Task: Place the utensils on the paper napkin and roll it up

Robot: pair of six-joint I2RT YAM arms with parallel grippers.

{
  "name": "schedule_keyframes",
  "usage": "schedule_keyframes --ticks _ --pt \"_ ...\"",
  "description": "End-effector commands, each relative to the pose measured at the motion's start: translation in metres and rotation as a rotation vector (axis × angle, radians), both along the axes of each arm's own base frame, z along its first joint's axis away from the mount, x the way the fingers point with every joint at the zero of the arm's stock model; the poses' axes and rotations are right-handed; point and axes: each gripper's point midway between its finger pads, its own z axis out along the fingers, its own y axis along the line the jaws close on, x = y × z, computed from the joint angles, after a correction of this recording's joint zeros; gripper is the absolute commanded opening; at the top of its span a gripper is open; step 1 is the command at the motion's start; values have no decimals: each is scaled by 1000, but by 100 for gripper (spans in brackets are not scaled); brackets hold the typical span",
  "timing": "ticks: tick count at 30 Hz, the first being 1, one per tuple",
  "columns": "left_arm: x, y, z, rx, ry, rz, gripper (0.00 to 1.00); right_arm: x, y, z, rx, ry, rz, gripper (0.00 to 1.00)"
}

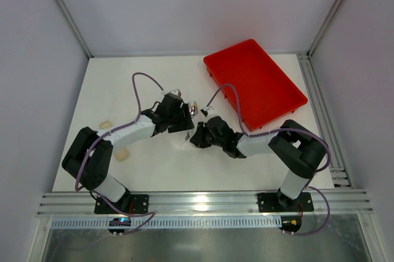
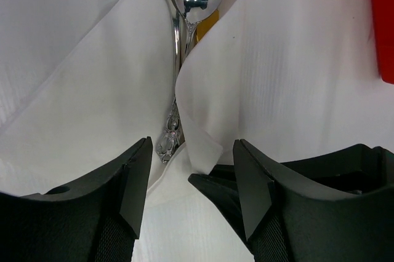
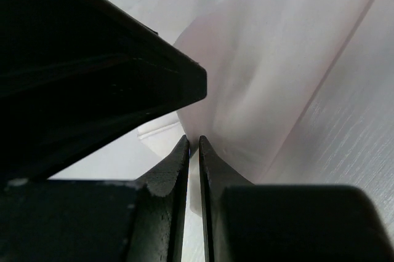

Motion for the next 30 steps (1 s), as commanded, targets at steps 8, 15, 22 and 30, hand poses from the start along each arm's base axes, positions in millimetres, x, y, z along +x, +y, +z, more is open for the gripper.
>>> schedule_keyframes --ticks 8,15,22,30 --pt "15 -15 -4 -21 -5 -14 56 8 12 16 37 -64 21 13" --pt "13 -13 -7 -3 5 -18 46 5 11 16 35 -63 26 15" --pt "16 -6 -7 38 -13 -13 24 1 9 16 36 -52 35 19" --pt "7 -2 -9 34 -8 -25 5 -8 -3 25 21 -41 32 25"
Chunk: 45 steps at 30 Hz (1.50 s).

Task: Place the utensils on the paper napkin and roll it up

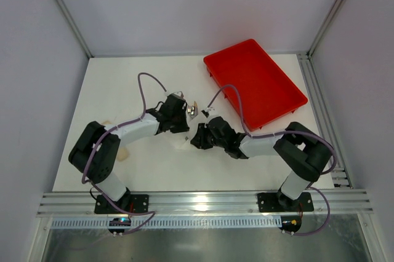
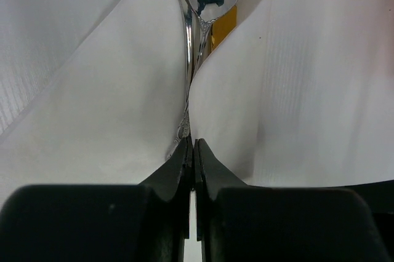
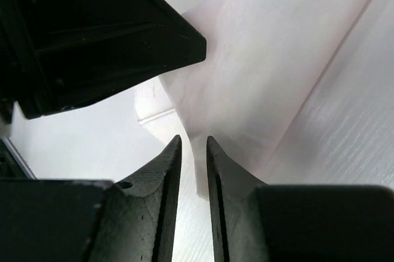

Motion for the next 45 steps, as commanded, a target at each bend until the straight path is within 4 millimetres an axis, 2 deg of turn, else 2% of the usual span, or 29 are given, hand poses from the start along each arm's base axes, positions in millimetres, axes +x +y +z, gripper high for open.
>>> schedule_keyframes --ticks 1,7,21,29,33,38,42,45 --pt "4 0 15 -18 -51 -1 5 -2 0 25 27 -45 15 25" --pt "-1 9 13 4 -56 15 6 -2 -8 29 12 -1 -40 26" --pt "-15 21 -7 39 -17 17 3 -6 -19 3 -83 29 -32 25" --pt "-21 25 -14 45 -8 18 2 -8 -23 -3 -108 39 -32 25" --pt "-21 27 -16 52 -9 21 3 -3 -26 -1 -121 28 -59 25" --pt "-23 28 -19 54 -3 20 6 4 -25 16 -142 2 -62 25" --pt "-24 29 -20 54 -5 21 6 5 -18 21 -138 1 -24 17" --pt "-26 30 -21 59 -2 20 6 -4 -9 23 -100 22 36 12"
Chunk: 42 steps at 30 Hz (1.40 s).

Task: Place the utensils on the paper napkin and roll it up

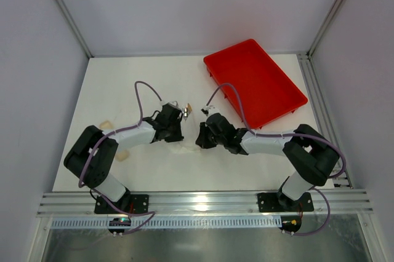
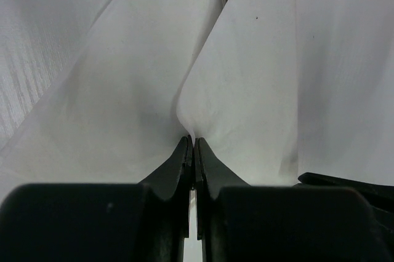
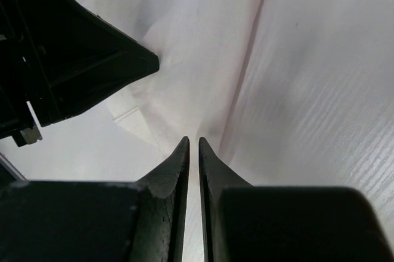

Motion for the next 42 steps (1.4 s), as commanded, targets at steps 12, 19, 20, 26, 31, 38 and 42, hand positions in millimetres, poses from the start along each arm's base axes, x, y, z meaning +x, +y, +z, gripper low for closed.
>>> schedule_keyframes --ticks 12,19,20,26,31,38,42 --pt "1 4 5 0 -38 -3 8 -26 -4 -24 -12 66 80 9" --pt "-3 6 4 -4 -41 -6 10 -29 -8 -28 -41 71 89 9" --pt "-4 6 4 -6 -38 -6 10 -30 -8 -28 -42 72 89 9" --pt "-13 8 -2 -16 -23 -12 11 -40 -13 -34 -56 95 74 9" --pt "-19 10 1 -23 -27 -13 12 -50 -11 -35 -51 109 71 9" --pt "-28 21 4 0 -35 3 17 -58 -12 -36 -49 128 44 9" --pt "-30 28 3 36 -26 14 23 -61 -10 -37 -57 130 49 9"
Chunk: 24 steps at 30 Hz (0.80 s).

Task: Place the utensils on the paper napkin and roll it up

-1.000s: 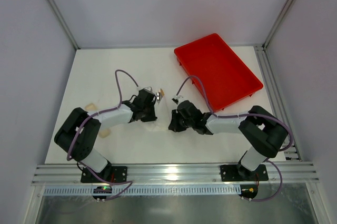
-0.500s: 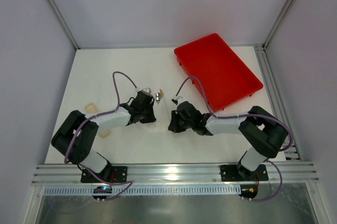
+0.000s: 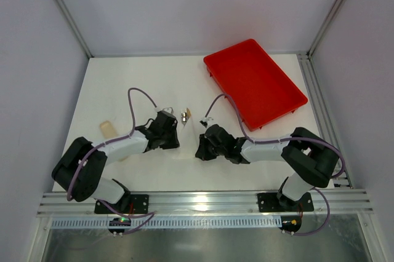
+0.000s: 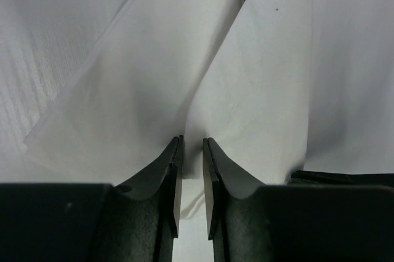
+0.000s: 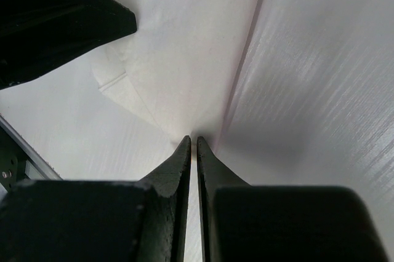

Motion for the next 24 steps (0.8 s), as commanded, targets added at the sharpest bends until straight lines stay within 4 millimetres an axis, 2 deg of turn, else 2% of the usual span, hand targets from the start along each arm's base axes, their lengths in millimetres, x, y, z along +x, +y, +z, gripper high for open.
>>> schedule_keyframes --ticks 1,7,11,16,21,24 --pt "1 11 6 46 -20 26 24 -12 -13 -13 -69 36 -10 9" --pt "5 20 17 100 -31 47 28 -11 -13 -16 -80 36 -12 9" --pt "12 20 36 102 -64 47 29 -12 -12 -18 -83 43 -9 9" --pt "16 2 63 14 -104 4 29 -11 -12 -17 -83 37 -9 9" --pt "17 -29 91 -163 -139 -68 30 -10 -13 -17 -86 35 -10 9" --pt "17 -44 96 -233 -143 -107 31 -10 -13 -18 -87 35 -9 9"
